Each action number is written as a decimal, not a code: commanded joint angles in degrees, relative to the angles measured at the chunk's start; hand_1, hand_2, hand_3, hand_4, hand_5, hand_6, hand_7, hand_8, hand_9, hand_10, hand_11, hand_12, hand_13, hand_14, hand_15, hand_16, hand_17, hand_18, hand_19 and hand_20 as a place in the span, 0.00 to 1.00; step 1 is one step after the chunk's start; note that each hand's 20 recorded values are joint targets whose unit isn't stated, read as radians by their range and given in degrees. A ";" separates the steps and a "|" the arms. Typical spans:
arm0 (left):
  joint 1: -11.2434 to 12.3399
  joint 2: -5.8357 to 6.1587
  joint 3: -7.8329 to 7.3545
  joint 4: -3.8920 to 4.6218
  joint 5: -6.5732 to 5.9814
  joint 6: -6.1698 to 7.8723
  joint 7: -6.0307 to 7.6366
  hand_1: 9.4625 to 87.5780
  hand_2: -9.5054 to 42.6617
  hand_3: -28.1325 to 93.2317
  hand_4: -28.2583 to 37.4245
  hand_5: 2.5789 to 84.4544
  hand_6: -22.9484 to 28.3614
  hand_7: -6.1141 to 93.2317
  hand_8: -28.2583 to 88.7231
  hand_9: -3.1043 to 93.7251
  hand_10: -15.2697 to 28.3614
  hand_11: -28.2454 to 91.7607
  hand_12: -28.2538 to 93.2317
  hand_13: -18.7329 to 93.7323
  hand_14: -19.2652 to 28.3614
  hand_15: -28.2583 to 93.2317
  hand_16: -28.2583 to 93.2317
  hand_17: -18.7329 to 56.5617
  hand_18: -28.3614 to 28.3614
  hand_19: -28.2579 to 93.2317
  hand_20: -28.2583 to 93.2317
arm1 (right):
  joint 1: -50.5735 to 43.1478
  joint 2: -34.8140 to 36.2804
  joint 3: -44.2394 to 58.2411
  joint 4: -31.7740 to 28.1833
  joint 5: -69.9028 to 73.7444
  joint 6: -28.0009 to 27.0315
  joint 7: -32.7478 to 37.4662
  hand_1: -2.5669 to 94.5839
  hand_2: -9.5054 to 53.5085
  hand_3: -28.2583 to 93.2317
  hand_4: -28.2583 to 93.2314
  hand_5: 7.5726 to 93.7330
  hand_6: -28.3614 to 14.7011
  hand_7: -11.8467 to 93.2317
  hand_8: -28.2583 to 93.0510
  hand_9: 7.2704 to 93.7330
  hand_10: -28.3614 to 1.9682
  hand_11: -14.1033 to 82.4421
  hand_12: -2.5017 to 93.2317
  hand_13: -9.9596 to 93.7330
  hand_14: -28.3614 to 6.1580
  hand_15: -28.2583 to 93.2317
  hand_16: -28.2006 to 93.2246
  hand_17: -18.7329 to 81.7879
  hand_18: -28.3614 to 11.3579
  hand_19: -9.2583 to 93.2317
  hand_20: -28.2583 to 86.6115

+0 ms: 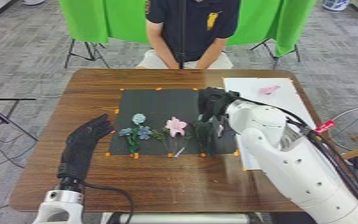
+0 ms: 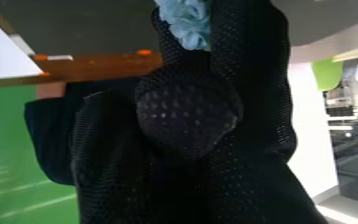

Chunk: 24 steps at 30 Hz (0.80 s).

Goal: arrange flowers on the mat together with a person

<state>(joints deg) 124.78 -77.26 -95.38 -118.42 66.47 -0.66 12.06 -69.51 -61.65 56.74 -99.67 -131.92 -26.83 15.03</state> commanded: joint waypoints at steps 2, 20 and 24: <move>0.47 -0.80 -0.10 0.54 0.46 -1.25 -0.75 0.20 0.06 0.75 0.13 0.50 0.51 0.22 0.19 0.44 0.61 0.38 0.39 0.46 0.74 0.38 0.29 0.27 0.70 0.27 0.37 | 0.25 0.22 -0.55 1.14 -0.74 1.09 -0.65 0.93 0.00 0.00 0.52 0.84 0.65 0.24 0.27 0.95 0.56 0.22 0.27 1.00 0.81 0.72 0.36 0.95 0.59 0.96 0.51; 0.52 -1.04 -0.42 0.42 0.63 -1.60 -0.74 0.20 0.05 0.75 0.13 0.50 0.51 0.22 0.19 0.44 0.61 0.38 0.39 0.46 0.74 0.37 0.29 0.27 0.71 0.27 0.37 | 0.76 1.97 0.49 -0.82 -1.76 -1.11 -0.77 0.49 0.00 0.78 0.02 0.71 0.70 0.24 0.14 0.84 0.50 0.27 0.15 1.00 0.81 0.71 0.37 0.93 0.60 0.98 0.50; 0.52 -0.98 -0.48 0.42 0.64 -1.81 -0.87 0.20 0.05 0.75 0.13 0.50 0.51 0.22 0.19 0.44 0.61 0.38 0.39 0.46 0.74 0.37 0.29 0.27 0.71 0.27 0.37 | -1.87 2.42 6.20 -5.77 0.61 2.43 0.13 0.49 0.00 0.78 0.02 0.70 0.69 0.24 0.14 0.83 0.48 0.26 0.15 1.00 0.81 0.71 0.37 0.93 0.60 0.98 0.49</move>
<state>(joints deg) 124.76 -77.74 -95.66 -118.34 66.81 -1.51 11.96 -69.04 -60.38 55.98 -99.28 -133.52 -27.69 13.86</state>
